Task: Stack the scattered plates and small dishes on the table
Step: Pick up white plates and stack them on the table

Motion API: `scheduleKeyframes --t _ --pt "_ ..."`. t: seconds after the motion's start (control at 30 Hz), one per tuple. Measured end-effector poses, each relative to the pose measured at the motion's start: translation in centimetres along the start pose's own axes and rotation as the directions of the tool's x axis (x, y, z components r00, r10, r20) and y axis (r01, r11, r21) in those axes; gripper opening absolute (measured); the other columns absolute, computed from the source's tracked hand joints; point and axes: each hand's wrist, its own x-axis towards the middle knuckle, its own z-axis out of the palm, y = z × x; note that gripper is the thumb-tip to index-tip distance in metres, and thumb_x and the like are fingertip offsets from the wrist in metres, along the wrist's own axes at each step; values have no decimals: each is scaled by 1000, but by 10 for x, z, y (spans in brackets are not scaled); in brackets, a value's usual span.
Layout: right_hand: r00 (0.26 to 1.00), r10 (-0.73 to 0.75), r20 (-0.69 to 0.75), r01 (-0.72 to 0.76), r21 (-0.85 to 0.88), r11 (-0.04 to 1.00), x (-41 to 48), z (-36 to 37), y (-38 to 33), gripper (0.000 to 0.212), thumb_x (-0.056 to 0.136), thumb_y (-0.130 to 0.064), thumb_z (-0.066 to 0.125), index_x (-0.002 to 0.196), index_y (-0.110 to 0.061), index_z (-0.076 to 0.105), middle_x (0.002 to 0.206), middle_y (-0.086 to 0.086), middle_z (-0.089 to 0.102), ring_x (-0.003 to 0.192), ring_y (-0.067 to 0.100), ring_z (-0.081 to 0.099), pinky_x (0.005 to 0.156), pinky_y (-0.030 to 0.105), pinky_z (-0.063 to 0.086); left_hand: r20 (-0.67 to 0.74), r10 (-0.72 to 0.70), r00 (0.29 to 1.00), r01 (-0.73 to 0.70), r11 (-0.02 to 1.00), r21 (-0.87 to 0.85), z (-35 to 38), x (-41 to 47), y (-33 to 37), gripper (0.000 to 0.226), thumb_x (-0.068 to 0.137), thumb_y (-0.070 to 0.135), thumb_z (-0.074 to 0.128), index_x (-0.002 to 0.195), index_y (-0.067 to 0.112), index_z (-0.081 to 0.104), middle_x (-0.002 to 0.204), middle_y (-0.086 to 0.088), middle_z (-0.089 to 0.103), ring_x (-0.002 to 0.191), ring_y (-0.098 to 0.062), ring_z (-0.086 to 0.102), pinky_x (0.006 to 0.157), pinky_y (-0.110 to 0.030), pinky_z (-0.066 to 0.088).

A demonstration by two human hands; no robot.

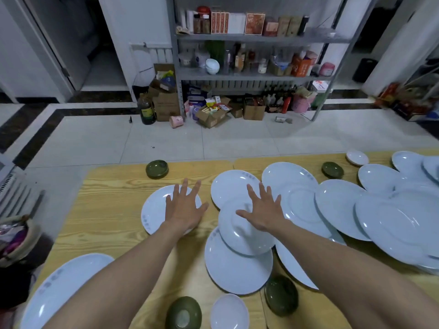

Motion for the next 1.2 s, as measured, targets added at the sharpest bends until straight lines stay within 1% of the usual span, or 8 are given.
scheduleKeyframes --t 0.13,0.23,0.37,0.5,0.67,0.9,1.1,1.2 --pt "1000 13 16 -14 20 1000 -6 -2 36 88 94 -68 38 157 -29 -8 165 11 -15 151 34 -13 118 59 0 33 35 999 -37 998 48 24 -1 43 73 97 59 40 156 39 2 165 -1 -10 151 -27 -9 120 -52 8" --pt "997 66 37 -71 164 984 -9 4 55 87 93 -63 47 158 -28 1 165 10 4 152 31 4 118 52 17 71 -1 997 1 1000 3 43 -1 62 72 96 57 43 156 37 7 165 -5 2 151 -29 1 119 -50 16" --pt "962 252 101 -268 499 824 -7 15 75 71 90 -49 61 147 -16 33 139 10 48 127 30 48 89 36 43 162 -129 978 166 956 -242 70 6 73 71 92 48 58 153 26 28 152 -8 38 139 -29 37 108 -42 37" --pt "896 373 240 -437 621 651 1 34 85 58 81 -41 71 123 -6 51 122 9 58 101 26 57 73 30 44 210 -225 951 299 838 -456 91 8 75 57 87 38 67 137 17 49 135 -5 57 121 -28 54 98 -35 44" --pt "873 419 250 -461 702 543 6 47 90 41 74 -31 81 102 -9 61 106 7 66 78 17 56 56 24 43 208 -318 925 379 784 -491 102 11 71 51 79 39 74 122 17 60 120 -2 65 108 -26 61 92 -39 50" --pt "824 458 334 -518 773 367 2 43 88 68 70 -26 88 123 -4 51 117 10 59 90 23 52 75 31 48 261 -414 872 488 712 -504 93 8 70 48 53 52 71 90 21 72 100 -3 66 94 -20 60 75 -34 55" --pt "833 462 306 -479 817 321 0 25 74 53 62 -29 88 104 -9 61 103 3 65 91 23 62 82 34 55 185 -422 887 442 665 -602 59 0 76 34 52 41 81 78 21 71 91 -6 68 86 -26 66 56 -29 53" --pt "857 459 234 -394 872 291 0 8 64 35 62 -30 83 93 -17 71 93 0 71 86 20 66 77 32 57 100 -413 905 373 658 -654 38 -2 81 31 65 28 86 87 13 70 90 -2 70 85 -24 65 70 -34 54"
